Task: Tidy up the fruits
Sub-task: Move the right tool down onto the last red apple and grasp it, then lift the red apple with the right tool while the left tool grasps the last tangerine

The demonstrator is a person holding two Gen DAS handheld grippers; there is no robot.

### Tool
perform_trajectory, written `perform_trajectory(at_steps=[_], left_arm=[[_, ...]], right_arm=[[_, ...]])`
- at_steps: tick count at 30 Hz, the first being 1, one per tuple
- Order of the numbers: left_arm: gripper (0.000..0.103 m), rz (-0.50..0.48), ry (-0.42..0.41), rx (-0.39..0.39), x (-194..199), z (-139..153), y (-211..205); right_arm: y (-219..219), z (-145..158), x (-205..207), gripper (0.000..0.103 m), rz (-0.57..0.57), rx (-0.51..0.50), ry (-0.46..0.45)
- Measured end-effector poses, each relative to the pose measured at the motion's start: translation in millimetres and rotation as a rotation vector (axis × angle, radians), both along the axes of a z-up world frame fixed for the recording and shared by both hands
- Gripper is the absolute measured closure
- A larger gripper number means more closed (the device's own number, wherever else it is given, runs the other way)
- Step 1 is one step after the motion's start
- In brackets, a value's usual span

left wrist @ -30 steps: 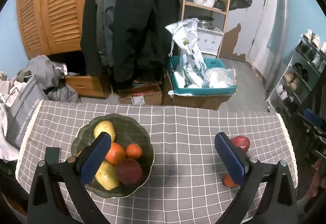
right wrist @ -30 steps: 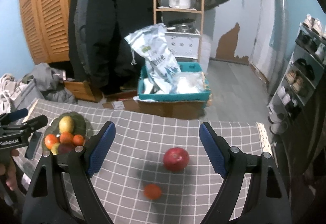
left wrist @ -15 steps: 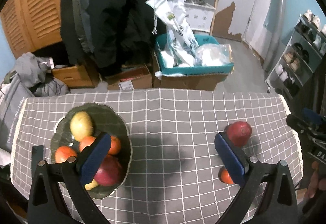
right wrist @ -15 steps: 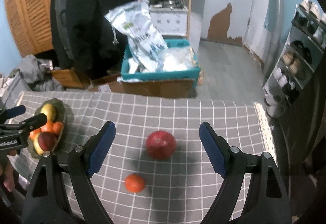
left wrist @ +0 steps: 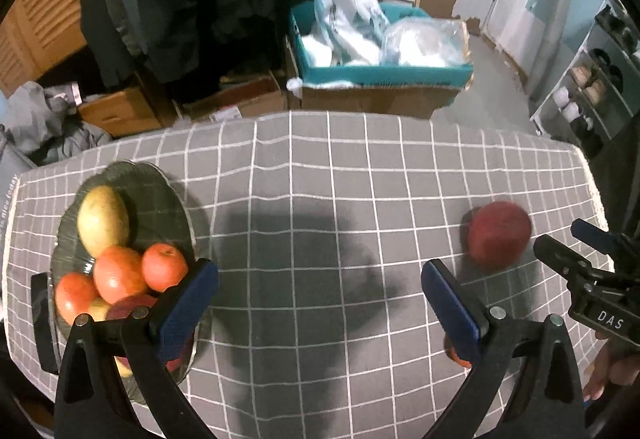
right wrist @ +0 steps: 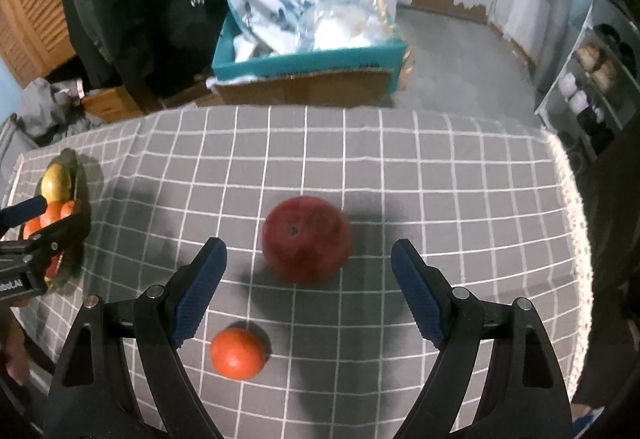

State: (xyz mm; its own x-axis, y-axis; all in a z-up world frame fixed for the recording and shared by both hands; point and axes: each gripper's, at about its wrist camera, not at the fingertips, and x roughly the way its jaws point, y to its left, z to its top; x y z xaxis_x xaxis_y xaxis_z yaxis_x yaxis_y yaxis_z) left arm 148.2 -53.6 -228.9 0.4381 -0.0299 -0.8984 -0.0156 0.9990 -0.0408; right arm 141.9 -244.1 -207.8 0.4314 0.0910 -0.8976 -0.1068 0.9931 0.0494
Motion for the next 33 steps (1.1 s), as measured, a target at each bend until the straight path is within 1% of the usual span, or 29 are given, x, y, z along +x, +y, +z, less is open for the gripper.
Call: perform_trajectory(at_steps=[9,16,27,28,29,33], left_arm=[[0.001,0.006,0.056,-0.009,16.0,-28.6,-0.7],[0.001,-0.003,0.090,-0.007,21.4,-45.6,-5.0],[0.001,-0.008,0.113,-0.013,25.3,-54.8,-6.0],[0.001,-0.007,0.113,-0.013,24.9,-54.7,-6.0],[0.001,-0.008,0.114,-0.014,24.8,-54.8,-5.9],[0.001,-0.012,0.112,-0.015,23.7,-53.3,-7.0]], right_arm=[[3.1,-37.3,20.9,0.020,0.003,-0.007,0.077],[7.6,-57.7,30.6,0.020,0.009,-0.017,0.118],[9.9,-79.5,38.5,0.020,0.003,-0.015,0.156],[10.3,-80.8,38.7,0.021,0.002,-0.017,0.161],[10.3,-82.3,39.6,0.026,0.002,-0.017,0.167],[10.4,-81.9,39.7,0.027,0.001,-0.011,0.166]])
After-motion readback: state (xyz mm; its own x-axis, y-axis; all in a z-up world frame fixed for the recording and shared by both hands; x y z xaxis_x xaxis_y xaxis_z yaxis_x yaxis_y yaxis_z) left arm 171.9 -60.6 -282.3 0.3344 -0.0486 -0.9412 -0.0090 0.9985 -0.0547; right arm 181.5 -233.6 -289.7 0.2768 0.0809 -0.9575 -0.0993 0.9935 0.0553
